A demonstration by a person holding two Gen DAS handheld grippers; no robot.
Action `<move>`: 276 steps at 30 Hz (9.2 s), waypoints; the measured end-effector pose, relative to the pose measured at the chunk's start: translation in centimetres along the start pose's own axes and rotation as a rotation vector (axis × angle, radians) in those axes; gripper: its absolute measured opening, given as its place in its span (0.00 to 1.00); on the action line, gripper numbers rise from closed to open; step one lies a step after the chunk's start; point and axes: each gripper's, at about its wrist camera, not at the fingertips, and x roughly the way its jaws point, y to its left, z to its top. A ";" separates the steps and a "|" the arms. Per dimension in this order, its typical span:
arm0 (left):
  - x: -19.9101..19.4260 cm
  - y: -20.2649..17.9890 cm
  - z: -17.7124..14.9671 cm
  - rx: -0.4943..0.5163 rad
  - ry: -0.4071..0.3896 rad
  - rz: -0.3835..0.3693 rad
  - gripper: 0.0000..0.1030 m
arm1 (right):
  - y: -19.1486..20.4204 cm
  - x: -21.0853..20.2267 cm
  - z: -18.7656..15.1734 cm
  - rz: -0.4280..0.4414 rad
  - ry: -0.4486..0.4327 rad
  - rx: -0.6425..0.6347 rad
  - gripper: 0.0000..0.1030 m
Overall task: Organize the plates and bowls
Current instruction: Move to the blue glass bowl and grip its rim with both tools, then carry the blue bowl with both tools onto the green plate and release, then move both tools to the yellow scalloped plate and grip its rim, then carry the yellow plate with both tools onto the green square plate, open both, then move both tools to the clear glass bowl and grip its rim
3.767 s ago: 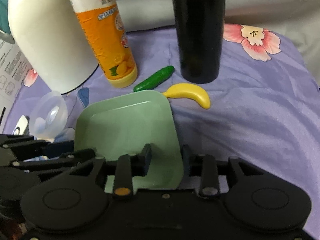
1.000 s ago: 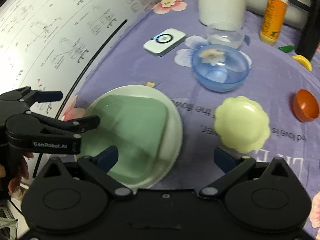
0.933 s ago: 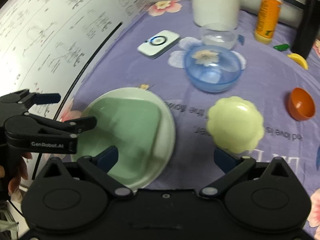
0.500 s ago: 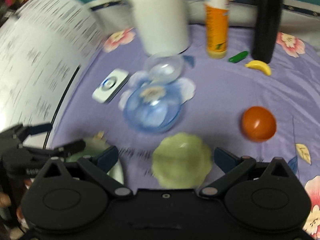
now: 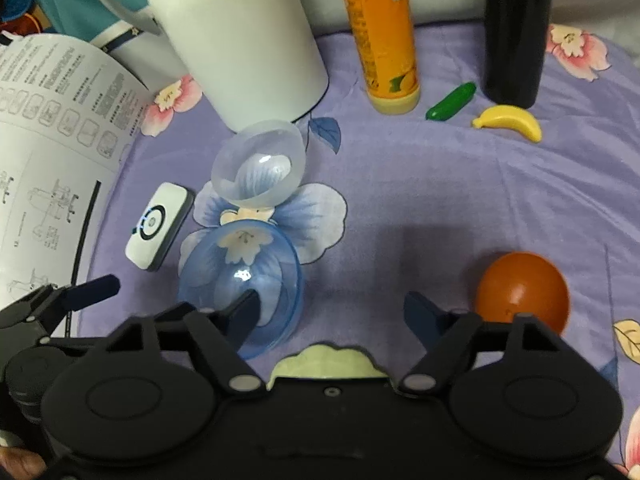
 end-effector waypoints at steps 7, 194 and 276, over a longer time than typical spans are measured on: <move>2.1 -0.4 0.1 -0.008 0.043 -0.061 0.47 | 0.8 1.8 0.1 0.040 0.023 -0.019 0.29; -6.7 -2.6 -4.0 -0.012 0.012 -0.105 0.19 | 0.9 -6.2 -6.0 0.089 -0.002 0.007 0.17; -8.6 6.1 -7.6 -0.101 -0.022 0.051 1.00 | 5.6 -5.9 -7.5 -0.079 0.009 -0.159 1.00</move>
